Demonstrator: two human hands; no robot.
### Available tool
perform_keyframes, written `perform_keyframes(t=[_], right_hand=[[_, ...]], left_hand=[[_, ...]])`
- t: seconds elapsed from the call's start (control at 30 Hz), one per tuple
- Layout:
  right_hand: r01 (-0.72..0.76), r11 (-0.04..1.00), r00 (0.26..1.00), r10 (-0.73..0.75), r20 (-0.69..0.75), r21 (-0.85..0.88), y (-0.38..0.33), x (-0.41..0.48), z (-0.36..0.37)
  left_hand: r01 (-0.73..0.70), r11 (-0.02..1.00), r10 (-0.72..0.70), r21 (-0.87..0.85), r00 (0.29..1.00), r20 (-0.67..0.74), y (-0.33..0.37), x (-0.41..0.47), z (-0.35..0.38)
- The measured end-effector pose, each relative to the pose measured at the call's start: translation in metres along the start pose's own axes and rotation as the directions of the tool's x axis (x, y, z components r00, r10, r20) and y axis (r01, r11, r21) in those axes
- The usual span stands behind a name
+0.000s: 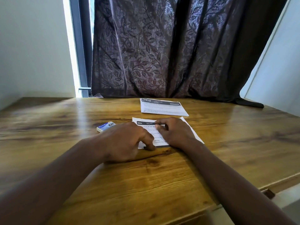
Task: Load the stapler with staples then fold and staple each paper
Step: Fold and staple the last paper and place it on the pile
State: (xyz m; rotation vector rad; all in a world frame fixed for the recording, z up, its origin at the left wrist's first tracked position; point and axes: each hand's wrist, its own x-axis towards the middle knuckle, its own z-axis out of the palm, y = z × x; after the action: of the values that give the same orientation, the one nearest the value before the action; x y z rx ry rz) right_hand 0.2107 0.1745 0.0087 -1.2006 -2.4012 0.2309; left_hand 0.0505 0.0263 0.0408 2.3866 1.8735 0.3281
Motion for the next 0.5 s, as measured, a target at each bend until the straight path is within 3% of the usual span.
perform_keyframes(t=[0.3, 0.43, 0.5], right_hand=[[0.019, 0.998, 1.0, -0.019, -0.006, -0.059, -0.002, -0.001, -0.002], [0.1, 0.978, 0.994, -0.105, -0.014, -0.184, -0.011, 0.014, -0.003], [0.151, 0.975, 0.988, -0.156, -0.018, -0.161, -0.018, 0.026, -0.002]], left_hand=[[0.082, 0.971, -0.103, -0.226, 0.991, -0.083, -0.028, -0.017, -0.01], [0.062, 0.96, -0.09, -0.273, 0.992, -0.092, -0.031, -0.018, -0.007], [0.046, 0.963, -0.075, -0.265, 0.992, -0.102, -0.031, -0.015, -0.006]])
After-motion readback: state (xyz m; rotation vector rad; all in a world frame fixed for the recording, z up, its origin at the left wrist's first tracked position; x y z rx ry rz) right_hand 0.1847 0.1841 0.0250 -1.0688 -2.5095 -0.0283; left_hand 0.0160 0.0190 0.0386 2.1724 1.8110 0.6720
